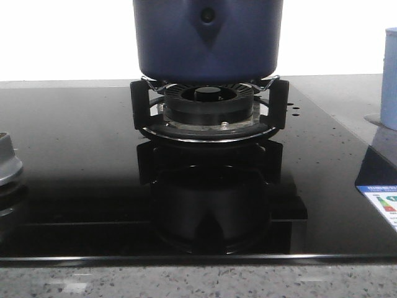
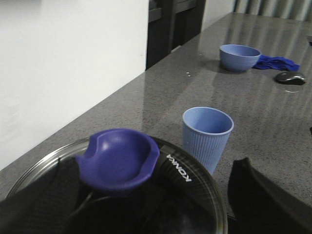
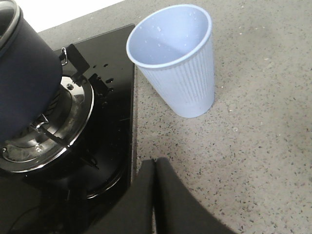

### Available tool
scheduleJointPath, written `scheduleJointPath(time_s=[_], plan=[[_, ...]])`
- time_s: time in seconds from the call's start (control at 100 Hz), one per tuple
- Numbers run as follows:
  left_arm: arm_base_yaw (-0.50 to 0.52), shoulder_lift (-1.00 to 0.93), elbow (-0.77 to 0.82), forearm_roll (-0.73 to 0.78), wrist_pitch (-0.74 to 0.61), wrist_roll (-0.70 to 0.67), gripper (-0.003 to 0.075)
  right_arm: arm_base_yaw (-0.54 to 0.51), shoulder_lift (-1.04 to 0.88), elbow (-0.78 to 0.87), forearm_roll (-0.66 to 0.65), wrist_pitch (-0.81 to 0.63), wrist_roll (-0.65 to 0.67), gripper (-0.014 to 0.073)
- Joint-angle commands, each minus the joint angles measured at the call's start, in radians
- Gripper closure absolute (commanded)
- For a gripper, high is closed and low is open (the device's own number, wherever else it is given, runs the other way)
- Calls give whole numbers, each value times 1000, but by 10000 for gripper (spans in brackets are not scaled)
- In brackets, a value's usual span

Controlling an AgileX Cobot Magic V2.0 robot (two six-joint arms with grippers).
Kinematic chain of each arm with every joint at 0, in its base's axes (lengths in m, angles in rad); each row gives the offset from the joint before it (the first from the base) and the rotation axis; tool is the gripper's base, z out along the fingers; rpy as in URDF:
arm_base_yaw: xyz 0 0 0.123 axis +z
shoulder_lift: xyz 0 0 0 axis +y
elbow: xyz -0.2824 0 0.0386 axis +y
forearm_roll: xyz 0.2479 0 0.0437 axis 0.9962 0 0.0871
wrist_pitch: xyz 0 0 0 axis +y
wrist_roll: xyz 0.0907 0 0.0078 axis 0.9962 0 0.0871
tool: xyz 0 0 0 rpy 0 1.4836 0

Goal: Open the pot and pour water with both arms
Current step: 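Grasp the blue lid knob with the left gripper and lift the lid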

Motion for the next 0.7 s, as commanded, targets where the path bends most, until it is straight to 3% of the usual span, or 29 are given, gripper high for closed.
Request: scheduleJointPath(time_s=[0.0, 0.18, 0.69], plan=[[-17, 6, -64, -70, 41, 28, 165, 2, 11, -38, -26, -51, -15, 660], [-59, 55, -88, -72, -10, 122, 166, 2, 11, -38, -26, -51, -15, 660], [-67, 128, -89, -182, -100, 122, 166, 2, 11, -38, -26, -51, -15, 660]])
